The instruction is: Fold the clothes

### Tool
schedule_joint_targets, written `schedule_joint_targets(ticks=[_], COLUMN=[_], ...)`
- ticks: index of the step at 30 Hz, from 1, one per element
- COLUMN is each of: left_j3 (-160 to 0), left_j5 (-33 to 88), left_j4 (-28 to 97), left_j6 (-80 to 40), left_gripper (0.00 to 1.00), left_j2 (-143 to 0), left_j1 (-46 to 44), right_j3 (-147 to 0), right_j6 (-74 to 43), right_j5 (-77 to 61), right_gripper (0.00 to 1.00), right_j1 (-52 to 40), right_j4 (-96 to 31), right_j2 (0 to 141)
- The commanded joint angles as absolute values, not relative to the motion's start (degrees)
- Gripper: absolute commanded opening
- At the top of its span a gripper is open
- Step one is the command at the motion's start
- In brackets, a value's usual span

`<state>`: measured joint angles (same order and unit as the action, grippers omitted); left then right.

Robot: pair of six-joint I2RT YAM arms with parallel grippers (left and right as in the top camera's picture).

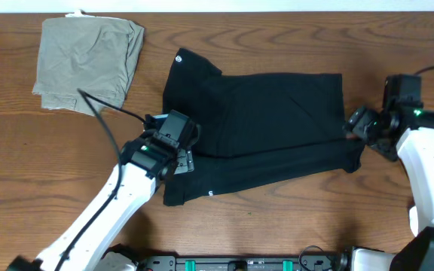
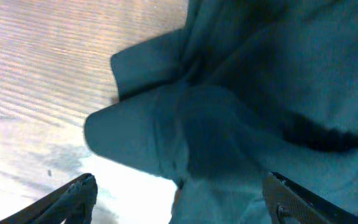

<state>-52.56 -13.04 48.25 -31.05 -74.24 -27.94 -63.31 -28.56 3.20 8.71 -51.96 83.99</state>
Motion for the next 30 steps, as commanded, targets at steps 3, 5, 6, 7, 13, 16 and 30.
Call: schedule_joint_targets(ticks=[3,5,6,7,13,16,30], left_j3=[-54.5,-54.5,-54.5,-54.5,-54.5,-54.5,-54.5], left_j5=[-6.7,-4.8,-4.4,-4.5,-4.7,-4.5,-3.3], left_j4=[50.2,50.6,50.6,50.6,50.6,51.0,61.6], left_j6=[-30.6,-30.7,-30.6,-30.3,-33.6,-36.8,-40.9], left_gripper=[0.93,1.00,0.98,0.98,0.98,0.98,0.98], left_j2=[-68.6,-68.1,-68.1,-68.1,-66.1,-62.7,-52.1], left_j1=[-27.7,-27.7,-27.7,-27.7,-24.9,-21.0,-0.4], right_j3=[-67.8,-67.7,-67.6,-67.5,-67.5,-67.5,-67.5], right_j6=[-22.7,-19.2,-17.2,-15.4,-11.9,-12.8,-25.9], right_j5=[-3.1,-10.8,-15.6,-19.5,-34.0,-34.9,-36.4], right_gripper=[0.91,0.90,0.90,0.89,0.87,0.86,0.79], right_j1=[8.9,8.8,8.6,8.2,0.3,-6.9,-24.0], right_j4=[-56.5,-56.7,-56.6,-56.6,-54.5,-50.5,-29.5], right_j2=[83.9,83.9,83.9,83.9,83.9,84.0,94.7])
